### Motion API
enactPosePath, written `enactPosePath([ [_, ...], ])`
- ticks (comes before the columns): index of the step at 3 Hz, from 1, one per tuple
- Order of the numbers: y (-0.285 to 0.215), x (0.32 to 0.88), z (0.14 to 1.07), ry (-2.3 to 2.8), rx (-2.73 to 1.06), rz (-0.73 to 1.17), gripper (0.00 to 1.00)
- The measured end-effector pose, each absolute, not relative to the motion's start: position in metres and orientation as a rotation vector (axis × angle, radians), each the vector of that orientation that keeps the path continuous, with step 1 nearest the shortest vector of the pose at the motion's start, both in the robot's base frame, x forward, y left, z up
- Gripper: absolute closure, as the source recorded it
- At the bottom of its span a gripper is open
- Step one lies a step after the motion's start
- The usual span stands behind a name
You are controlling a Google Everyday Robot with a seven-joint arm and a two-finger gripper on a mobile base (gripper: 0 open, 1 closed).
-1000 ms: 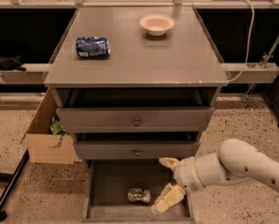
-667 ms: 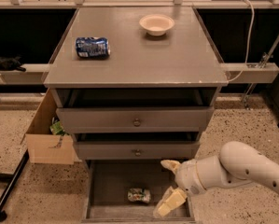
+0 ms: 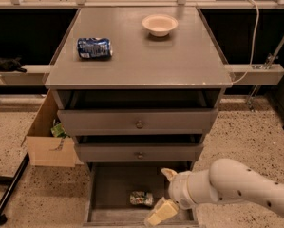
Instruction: Pick 7up can from bottom drawer and place on counter
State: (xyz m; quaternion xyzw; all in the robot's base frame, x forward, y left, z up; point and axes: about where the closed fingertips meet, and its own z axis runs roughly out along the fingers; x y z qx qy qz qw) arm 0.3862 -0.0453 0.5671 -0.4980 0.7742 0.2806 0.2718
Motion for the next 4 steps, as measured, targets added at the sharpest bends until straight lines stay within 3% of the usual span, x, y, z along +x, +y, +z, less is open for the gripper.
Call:
enactPosePath([
  [1,-0.037,0.418,0.553,2.089,-1.266,0.588,0.0],
  [2,-0.018,0.448,0.526,2.104,-1.256,0.555,0.0],
  [4,0.001,0.454,0.515,2.126,-1.24,0.56,0.0],
])
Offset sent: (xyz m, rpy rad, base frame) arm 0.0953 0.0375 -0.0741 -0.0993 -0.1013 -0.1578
